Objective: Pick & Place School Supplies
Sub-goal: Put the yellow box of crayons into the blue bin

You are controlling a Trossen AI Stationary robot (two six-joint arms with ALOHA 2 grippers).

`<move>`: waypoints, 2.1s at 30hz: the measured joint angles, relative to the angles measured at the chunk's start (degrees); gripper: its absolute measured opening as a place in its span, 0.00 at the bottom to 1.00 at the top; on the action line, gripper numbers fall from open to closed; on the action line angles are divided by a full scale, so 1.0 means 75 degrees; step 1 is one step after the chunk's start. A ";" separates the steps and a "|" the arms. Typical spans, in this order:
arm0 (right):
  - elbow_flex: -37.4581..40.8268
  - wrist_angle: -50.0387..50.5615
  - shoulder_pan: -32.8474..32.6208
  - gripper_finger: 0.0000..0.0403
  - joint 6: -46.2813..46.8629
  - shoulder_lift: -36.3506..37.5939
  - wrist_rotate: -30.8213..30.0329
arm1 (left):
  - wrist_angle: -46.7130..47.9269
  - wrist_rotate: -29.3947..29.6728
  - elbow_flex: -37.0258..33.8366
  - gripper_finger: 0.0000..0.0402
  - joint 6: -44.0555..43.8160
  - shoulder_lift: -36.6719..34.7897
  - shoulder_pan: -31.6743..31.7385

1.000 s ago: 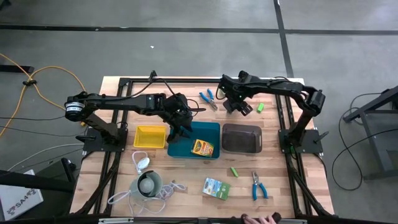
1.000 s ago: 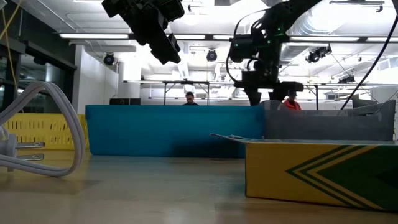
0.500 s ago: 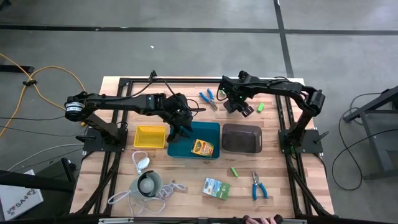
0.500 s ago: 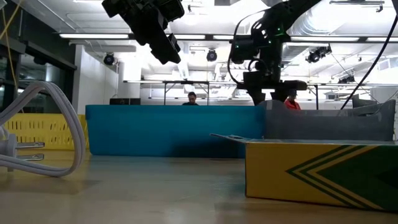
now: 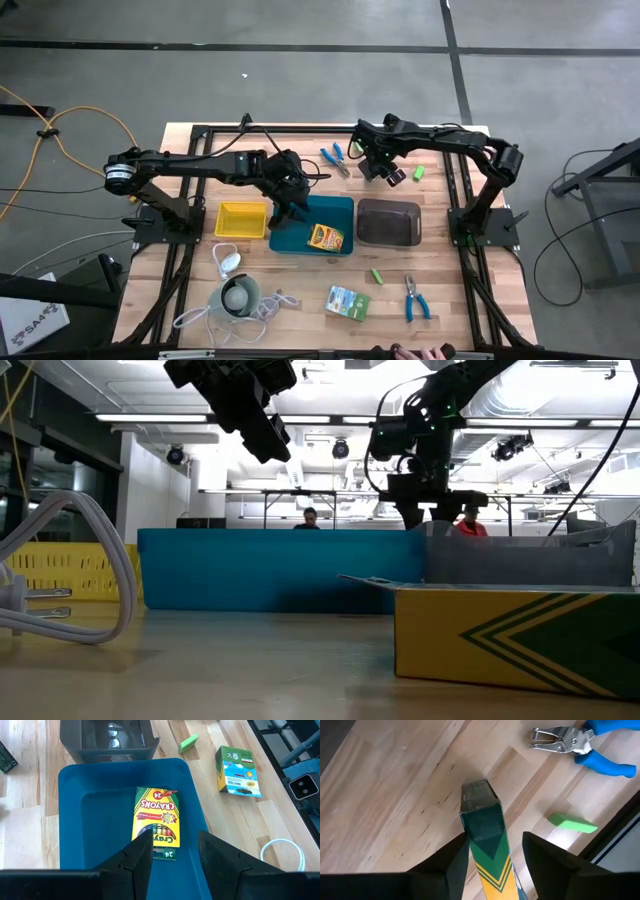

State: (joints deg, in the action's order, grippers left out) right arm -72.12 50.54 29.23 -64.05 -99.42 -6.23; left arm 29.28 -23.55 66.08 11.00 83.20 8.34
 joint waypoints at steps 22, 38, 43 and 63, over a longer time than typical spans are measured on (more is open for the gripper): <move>0.0000 0.0035 -0.0213 0.28 0.1468 0.0003 -0.0238 | 0.0000 0.0002 0.0001 0.37 0.0012 0.0000 0.0000; -0.0003 0.0219 -0.0213 0.27 0.1583 0.0089 -0.0380 | 0.0001 0.0003 0.0001 0.37 0.0015 0.0000 0.0000; -0.0003 0.0419 -0.0216 0.27 0.1588 0.0377 -0.0381 | -0.0022 0.0003 0.0003 0.37 0.0017 0.0000 0.0000; -0.0006 0.0389 -0.0650 0.27 0.1545 0.0586 -0.0334 | -0.0029 0.0002 0.0003 0.37 0.0070 0.0000 0.0000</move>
State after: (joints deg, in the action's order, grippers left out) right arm -72.16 53.46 24.36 -52.47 -95.02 -8.73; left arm 29.06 -23.54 66.11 11.53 83.20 8.34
